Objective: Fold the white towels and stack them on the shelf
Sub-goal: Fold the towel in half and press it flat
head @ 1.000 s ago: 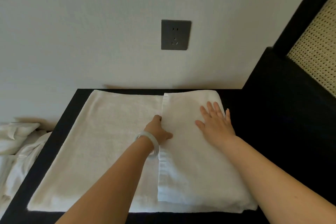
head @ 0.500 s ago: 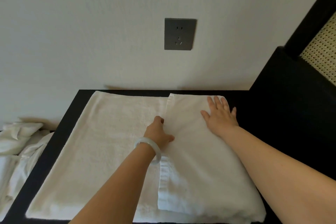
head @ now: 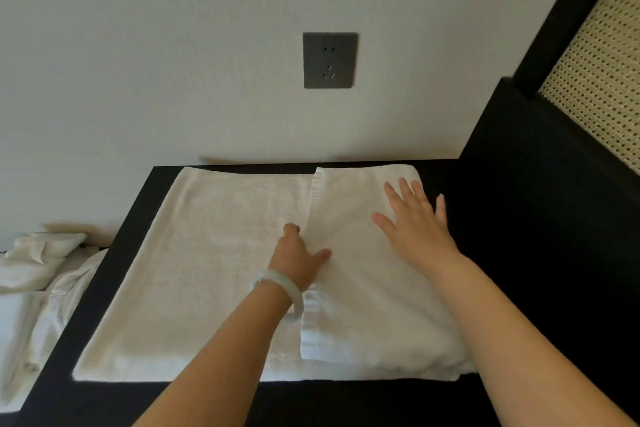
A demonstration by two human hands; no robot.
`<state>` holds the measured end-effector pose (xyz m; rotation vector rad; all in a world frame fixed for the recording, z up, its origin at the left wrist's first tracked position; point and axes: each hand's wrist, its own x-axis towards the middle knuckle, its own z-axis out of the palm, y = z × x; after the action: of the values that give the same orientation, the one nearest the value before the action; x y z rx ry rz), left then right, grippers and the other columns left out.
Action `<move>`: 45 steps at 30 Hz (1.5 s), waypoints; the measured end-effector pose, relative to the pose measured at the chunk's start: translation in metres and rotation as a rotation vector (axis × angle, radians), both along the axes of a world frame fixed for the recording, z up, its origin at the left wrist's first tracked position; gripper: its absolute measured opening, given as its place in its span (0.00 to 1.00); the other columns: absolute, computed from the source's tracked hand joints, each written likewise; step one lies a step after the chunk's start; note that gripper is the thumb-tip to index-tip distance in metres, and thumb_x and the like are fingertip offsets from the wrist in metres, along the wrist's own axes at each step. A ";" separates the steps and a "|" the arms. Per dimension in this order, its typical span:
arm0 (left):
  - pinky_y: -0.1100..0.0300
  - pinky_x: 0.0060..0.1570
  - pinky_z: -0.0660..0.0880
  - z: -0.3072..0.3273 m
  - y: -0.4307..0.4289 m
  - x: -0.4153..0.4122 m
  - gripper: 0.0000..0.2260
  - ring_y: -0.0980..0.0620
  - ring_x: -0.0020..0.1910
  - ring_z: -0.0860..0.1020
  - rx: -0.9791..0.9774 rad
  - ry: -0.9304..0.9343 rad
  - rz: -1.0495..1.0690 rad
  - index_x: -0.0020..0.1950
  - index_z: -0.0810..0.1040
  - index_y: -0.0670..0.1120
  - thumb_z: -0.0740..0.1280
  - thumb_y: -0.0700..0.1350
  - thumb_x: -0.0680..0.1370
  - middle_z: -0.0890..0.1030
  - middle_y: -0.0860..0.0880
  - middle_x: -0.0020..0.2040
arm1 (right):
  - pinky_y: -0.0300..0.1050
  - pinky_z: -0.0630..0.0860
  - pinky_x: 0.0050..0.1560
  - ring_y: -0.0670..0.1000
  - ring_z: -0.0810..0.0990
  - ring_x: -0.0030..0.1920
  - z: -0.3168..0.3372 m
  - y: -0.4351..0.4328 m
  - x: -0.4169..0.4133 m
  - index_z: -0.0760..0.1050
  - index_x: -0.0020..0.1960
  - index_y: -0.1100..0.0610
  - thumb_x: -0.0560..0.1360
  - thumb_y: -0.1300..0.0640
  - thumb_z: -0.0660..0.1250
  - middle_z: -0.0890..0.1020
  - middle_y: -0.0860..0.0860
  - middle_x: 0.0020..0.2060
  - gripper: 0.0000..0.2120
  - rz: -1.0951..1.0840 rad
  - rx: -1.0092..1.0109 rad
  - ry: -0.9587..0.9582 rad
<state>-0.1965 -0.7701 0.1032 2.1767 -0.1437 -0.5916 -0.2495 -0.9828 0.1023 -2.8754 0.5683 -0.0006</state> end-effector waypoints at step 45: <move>0.45 0.72 0.30 -0.036 -0.013 -0.071 0.28 0.47 0.77 0.32 0.556 -0.578 -0.576 0.80 0.38 0.48 0.46 0.48 0.82 0.34 0.47 0.79 | 0.57 0.45 0.77 0.52 0.52 0.80 -0.024 0.068 -0.081 0.52 0.81 0.50 0.81 0.42 0.46 0.56 0.50 0.80 0.30 0.063 -0.072 0.095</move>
<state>-0.2680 -0.7833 0.0667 2.8138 -1.0472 -0.3030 -0.3305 -0.9148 0.0780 -2.9747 0.5044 0.1286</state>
